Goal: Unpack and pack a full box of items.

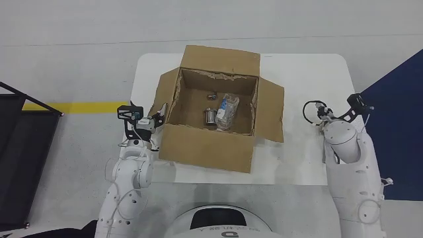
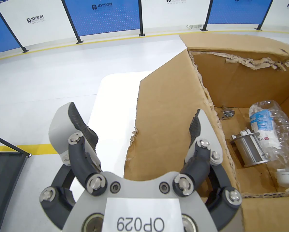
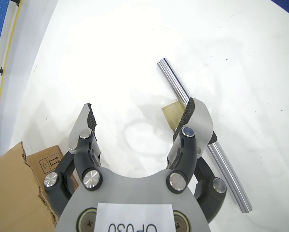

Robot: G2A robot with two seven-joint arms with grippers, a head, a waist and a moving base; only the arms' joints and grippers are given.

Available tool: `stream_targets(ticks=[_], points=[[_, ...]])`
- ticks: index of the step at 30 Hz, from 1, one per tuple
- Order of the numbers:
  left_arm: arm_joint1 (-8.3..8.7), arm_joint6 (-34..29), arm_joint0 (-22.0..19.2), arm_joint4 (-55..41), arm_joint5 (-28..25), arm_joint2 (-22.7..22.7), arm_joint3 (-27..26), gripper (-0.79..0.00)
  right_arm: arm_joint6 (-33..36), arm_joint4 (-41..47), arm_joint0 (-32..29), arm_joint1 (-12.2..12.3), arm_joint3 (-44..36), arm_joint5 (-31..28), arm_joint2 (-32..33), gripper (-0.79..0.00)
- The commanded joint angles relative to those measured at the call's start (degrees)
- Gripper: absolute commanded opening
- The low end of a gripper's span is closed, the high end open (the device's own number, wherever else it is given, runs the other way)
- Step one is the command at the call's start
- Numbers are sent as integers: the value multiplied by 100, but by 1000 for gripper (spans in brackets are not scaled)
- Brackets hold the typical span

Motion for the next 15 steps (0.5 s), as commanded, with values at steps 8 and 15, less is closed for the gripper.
stream_targets(ticks=[8,15], points=[[0,0,0,0,0,0,0,0,-25,-122,21,-15,-113,186,-184,-157],[0,0,0,0,0,0,0,0,-163,-77,15,-12,-87,450,20,-89]])
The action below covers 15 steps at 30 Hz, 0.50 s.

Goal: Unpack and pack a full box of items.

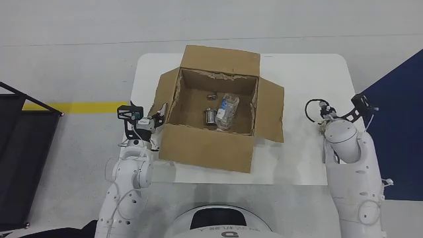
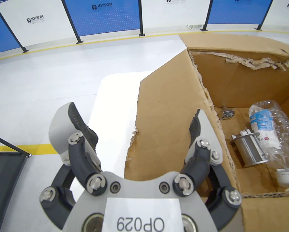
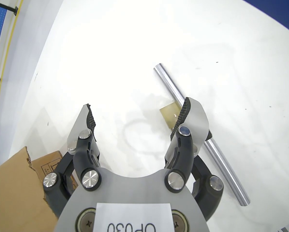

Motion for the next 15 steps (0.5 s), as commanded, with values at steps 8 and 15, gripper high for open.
stream_targets(ticks=[8,15], points=[[0,0,0,0,0,0,0,0,-89,-303,344,-23,559,280,-341,-123],[0,0,0,0,0,0,0,0,-21,-499,473,-25,762,294,-515,-135]])
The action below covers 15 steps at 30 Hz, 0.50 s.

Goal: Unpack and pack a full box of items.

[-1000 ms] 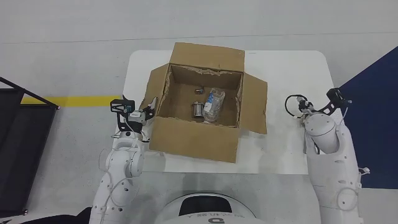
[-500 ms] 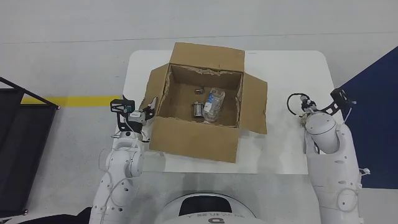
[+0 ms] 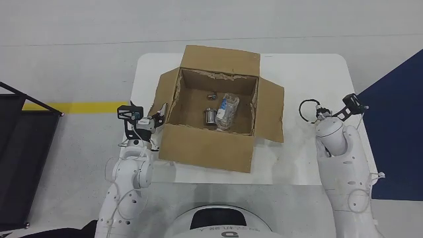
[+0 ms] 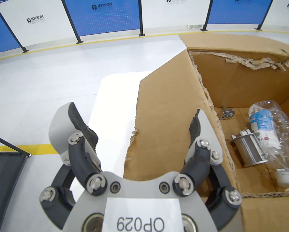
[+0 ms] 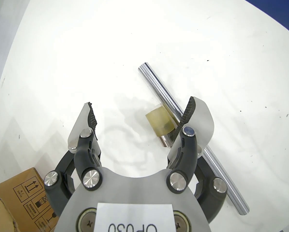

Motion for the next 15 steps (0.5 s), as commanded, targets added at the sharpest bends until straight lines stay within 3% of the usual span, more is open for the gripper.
stream_targets(ticks=[1,7,9,15], points=[[0,0,0,0,0,0,0,0,26,-53,27,-4,23,-9,-71,-148],[0,0,0,0,0,0,0,0,53,-129,-2,-8,-45,-28,-139,-188],[0,0,0,0,0,0,0,0,78,-166,-5,-5,-45,-26,-140,-289],[0,0,0,0,0,0,0,0,221,-380,41,5,72,-48,-236,-416]])
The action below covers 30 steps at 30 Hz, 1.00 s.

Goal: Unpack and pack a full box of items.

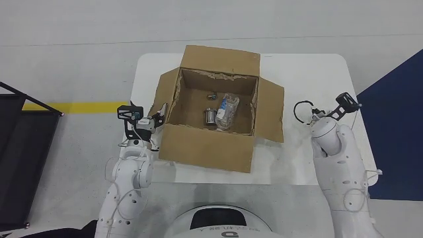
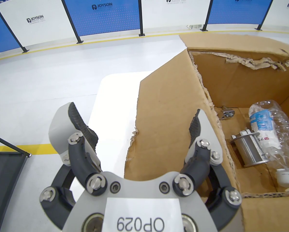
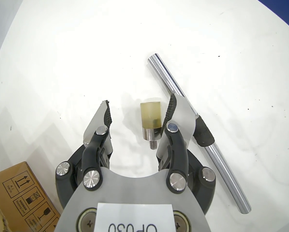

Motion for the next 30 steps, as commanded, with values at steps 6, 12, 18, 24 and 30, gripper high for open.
stream_targets(ticks=[6,12,18,24,30], points=[[0,0,0,0,0,0,0,0,111,-144,56,0,94,10,-79,-462],[0,0,0,0,0,0,0,0,183,-231,140,-8,229,35,-154,-493],[0,0,0,0,0,0,0,0,272,-343,223,-15,353,11,-261,-597],[0,0,0,0,0,0,0,0,392,-603,285,-18,455,-7,-424,-785],[0,0,0,0,0,0,0,0,127,0,-171,-35,-641,-318,-91,-785]])
